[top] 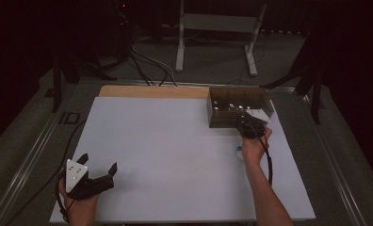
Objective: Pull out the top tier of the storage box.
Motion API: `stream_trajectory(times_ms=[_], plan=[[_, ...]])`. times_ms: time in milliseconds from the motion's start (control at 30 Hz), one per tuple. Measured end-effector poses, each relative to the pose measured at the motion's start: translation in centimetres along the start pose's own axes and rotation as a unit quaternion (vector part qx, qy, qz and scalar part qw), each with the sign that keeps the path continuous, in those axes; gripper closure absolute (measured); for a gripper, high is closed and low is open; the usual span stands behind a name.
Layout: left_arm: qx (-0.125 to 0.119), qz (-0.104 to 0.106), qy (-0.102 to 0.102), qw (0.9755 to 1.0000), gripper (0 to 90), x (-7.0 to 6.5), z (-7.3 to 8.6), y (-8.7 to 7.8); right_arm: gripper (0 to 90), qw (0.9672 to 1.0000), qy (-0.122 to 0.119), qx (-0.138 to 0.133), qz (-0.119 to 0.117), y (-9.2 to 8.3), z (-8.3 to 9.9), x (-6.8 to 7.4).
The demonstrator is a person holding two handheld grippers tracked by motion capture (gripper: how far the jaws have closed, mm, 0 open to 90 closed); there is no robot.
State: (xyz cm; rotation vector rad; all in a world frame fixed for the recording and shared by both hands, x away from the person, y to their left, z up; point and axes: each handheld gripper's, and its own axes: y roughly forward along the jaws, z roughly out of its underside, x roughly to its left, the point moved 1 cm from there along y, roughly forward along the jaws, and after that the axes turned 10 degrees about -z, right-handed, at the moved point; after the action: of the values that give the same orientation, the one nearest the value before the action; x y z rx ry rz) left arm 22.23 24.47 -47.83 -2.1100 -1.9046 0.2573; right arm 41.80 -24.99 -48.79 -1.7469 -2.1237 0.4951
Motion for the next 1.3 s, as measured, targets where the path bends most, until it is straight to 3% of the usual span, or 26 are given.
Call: stream_trajectory(times_ms=[200,700,800,933,1067,1133,1300], plan=[[-0.001,-0.002,-0.002,1.0,1.1,0.1,0.0,-0.1,56.5,0.9999,0.01,0.003,-0.003,-0.1,0.0,-0.1],[0.0,-0.006,-0.007,1.0,1.1,0.3,0.0,-0.2,56.3,0.9996,0.021,0.02,-0.005,-2.9,0.9,0.3],[-0.001,-0.006,-0.006,1.0,1.1,0.2,0.0,-0.1,55.1,0.9996,0.015,0.022,-0.009,-3.0,0.8,0.2],[0.001,-0.006,-0.006,1.0,1.1,0.3,0.1,-0.1,28.5,0.9997,0.0,0.002,-0.024,-3.6,0.6,0.3],[0.003,-0.005,-0.006,1.0,1.1,0.2,0.1,-0.1,18.8,0.9993,0.002,-0.01,-0.035,-4.0,0.4,0.2],[0.003,-0.005,-0.007,1.0,1.1,0.2,0.1,0.0,8.4,0.9982,0.016,-0.016,-0.055,-4.5,0.1,-0.3],[0.004,-0.005,-0.007,1.0,1.1,0.2,0.1,0.0,2.0,0.9965,0.035,-0.011,-0.075,-4.7,0.1,-1.1]])
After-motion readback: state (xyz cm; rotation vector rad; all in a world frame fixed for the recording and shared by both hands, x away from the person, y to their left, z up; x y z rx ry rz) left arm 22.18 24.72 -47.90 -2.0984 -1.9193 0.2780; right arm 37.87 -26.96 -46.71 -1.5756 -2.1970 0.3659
